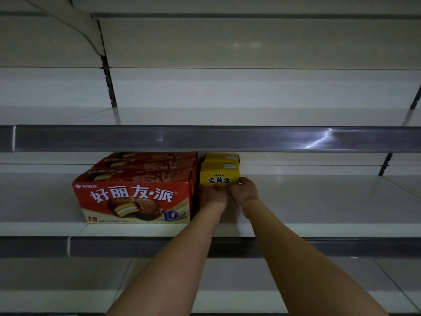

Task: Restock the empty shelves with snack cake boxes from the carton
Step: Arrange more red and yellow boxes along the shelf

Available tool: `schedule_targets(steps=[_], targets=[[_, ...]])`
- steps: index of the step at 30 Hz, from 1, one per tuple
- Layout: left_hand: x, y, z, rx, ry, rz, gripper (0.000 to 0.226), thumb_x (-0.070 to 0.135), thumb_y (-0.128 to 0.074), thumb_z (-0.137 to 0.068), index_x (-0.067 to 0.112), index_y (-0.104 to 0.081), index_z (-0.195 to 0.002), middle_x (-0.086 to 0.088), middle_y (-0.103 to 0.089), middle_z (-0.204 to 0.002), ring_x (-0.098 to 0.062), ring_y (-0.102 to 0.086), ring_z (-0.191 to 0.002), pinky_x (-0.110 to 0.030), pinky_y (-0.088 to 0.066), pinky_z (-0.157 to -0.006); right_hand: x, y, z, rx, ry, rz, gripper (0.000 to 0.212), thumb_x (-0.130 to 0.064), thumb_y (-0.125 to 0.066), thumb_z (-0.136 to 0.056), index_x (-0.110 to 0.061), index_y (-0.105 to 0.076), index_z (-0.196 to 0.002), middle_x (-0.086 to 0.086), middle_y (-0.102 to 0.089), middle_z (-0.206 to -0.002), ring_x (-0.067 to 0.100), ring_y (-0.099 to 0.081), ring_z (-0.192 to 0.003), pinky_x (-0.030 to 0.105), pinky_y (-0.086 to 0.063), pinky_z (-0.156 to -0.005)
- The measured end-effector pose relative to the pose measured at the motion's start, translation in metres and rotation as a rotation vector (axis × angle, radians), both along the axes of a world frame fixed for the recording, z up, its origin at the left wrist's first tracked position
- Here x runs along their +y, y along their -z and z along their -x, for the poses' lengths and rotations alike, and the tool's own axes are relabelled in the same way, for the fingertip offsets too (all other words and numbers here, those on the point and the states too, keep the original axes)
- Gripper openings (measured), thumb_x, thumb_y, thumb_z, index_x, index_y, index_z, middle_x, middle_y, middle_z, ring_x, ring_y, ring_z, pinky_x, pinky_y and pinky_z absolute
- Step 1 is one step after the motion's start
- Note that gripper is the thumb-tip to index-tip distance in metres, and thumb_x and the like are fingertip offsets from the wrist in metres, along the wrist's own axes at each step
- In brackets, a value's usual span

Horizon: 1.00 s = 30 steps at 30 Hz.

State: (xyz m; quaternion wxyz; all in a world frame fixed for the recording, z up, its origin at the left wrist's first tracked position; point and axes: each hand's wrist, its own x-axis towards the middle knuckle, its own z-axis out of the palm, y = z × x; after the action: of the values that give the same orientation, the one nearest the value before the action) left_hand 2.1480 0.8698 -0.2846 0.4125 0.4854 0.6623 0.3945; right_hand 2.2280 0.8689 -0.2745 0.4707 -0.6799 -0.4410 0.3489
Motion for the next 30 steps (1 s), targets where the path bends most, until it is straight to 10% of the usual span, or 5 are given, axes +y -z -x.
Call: schedule_targets(steps=[19, 30], targets=[[0.007, 0.003, 0.012, -0.073, 0.201, -0.061, 0.042, 0.011, -0.048, -0.089, 0.018, -0.050, -0.131, -0.010, -0.054, -0.129, -0.028, -0.050, -0.118, -0.035, -0.043, -0.099, -0.001, -0.005, 0.000, 0.050, 0.079, -0.035, 0.023, -0.010, -0.053, -0.083, -0.005, -0.059, -0.105, 0.014, -0.063, -0.100, 0.029, -0.059, -0.095, 0.035, -0.044, -0.079], [-0.004, -0.005, 0.004, 0.070, 0.050, -0.021, 0.049, 0.015, -0.045, -0.092, 0.013, -0.035, -0.140, -0.014, -0.047, -0.137, -0.035, -0.049, -0.121, -0.042, -0.044, -0.100, -0.019, -0.015, -0.029, -0.246, -0.045, 0.138, 0.055, -0.030, -0.057, -0.093, 0.001, -0.041, -0.136, 0.018, -0.047, -0.139, 0.032, -0.045, -0.127, 0.034, -0.040, -0.096]])
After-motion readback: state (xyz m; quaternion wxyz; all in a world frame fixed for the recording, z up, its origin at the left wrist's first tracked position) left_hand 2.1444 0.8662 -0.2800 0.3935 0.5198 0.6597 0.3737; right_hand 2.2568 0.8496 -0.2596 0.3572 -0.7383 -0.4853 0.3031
